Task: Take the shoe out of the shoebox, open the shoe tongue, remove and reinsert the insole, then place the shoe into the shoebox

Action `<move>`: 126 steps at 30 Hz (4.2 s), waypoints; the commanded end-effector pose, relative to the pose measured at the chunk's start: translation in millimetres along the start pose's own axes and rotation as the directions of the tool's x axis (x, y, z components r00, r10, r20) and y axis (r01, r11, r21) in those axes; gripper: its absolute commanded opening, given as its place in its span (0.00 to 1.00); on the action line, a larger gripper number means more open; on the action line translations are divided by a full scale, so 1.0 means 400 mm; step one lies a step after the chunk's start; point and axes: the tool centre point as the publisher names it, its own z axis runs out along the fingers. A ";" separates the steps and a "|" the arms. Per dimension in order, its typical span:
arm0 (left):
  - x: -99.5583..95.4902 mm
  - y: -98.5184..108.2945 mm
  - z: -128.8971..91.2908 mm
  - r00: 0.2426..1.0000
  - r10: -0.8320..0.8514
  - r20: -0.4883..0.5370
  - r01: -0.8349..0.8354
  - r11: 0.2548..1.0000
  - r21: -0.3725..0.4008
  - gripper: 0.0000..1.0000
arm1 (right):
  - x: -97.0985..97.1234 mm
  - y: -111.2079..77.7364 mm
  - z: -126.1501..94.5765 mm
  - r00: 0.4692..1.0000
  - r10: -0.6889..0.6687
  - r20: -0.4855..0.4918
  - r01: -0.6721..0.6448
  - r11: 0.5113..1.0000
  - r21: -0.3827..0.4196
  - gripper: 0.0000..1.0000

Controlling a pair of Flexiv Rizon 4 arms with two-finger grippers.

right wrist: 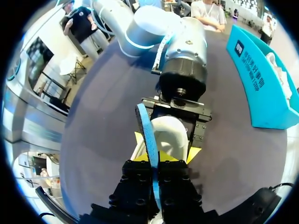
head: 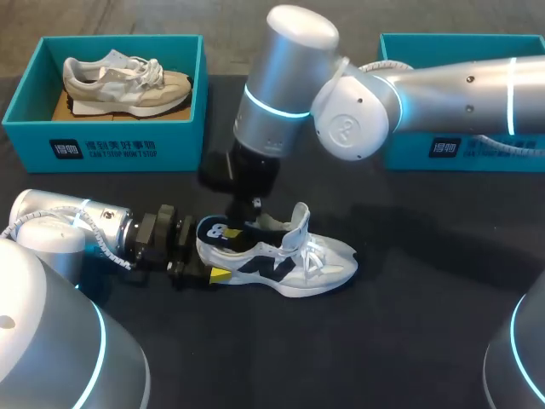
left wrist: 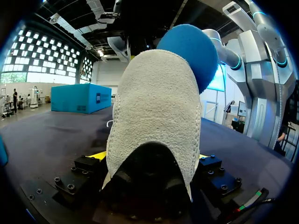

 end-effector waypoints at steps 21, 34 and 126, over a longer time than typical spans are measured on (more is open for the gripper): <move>-0.005 0.009 0.003 1.000 0.000 0.003 0.000 1.000 0.000 0.00 | -0.004 0.024 -0.217 0.985 -0.060 0.159 0.091 0.977 -0.195 0.00; -0.005 0.009 0.003 1.000 0.000 0.003 0.000 1.000 0.000 0.00 | -0.010 0.035 -0.270 0.982 -0.011 0.186 0.061 0.962 -0.265 0.00; -0.005 0.009 0.003 1.000 0.000 0.003 0.000 1.000 0.000 0.00 | 0.186 0.058 -0.889 0.919 0.384 0.094 -0.226 0.705 -0.673 0.00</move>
